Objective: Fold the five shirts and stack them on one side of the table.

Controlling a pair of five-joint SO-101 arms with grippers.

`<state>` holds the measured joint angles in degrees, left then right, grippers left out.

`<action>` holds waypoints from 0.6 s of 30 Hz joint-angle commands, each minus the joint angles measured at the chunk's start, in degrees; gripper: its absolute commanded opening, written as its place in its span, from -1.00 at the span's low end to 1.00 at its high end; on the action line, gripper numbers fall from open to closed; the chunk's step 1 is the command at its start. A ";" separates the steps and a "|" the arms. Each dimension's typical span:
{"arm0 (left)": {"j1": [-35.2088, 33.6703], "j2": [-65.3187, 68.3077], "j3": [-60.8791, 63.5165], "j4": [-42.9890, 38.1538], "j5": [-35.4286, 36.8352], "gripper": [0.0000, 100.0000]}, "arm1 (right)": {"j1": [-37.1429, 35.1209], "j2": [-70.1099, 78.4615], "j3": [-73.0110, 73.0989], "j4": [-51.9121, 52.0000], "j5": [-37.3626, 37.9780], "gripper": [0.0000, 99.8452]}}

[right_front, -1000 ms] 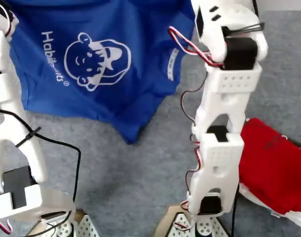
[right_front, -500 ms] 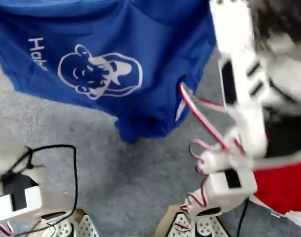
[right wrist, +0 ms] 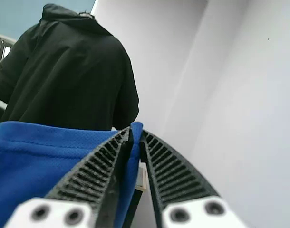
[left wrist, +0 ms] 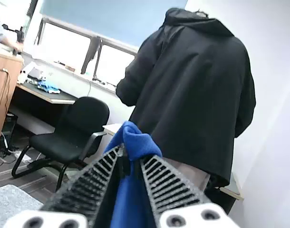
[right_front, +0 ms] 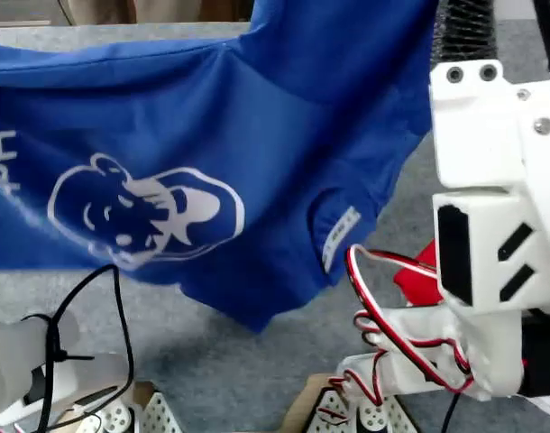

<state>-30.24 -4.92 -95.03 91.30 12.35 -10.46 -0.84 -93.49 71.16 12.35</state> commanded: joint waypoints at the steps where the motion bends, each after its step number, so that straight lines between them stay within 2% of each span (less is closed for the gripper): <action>1: -0.62 -0.22 2.64 -0.26 -0.44 -0.96 | -0.75 -0.22 3.91 -2.73 -1.32 -0.99; 6: -0.70 -0.22 9.76 -0.26 -0.44 -0.96 | -0.31 -0.22 6.55 -4.48 -0.79 -0.99; 10: -2.90 -0.57 13.71 -0.35 -0.53 -0.96 | 4.44 -0.31 6.55 -7.91 -0.53 -0.99; 15: -4.22 -0.31 16.35 -0.09 -0.53 -0.96 | 4.18 -3.38 7.16 -7.82 -0.53 -0.99; 18: -3.87 -0.66 18.46 3.16 -0.53 -0.96 | -0.22 -4.79 7.16 -7.30 0.00 -0.99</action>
<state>-33.58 -5.01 -77.98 92.26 12.35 -8.44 -3.21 -86.46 65.01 11.65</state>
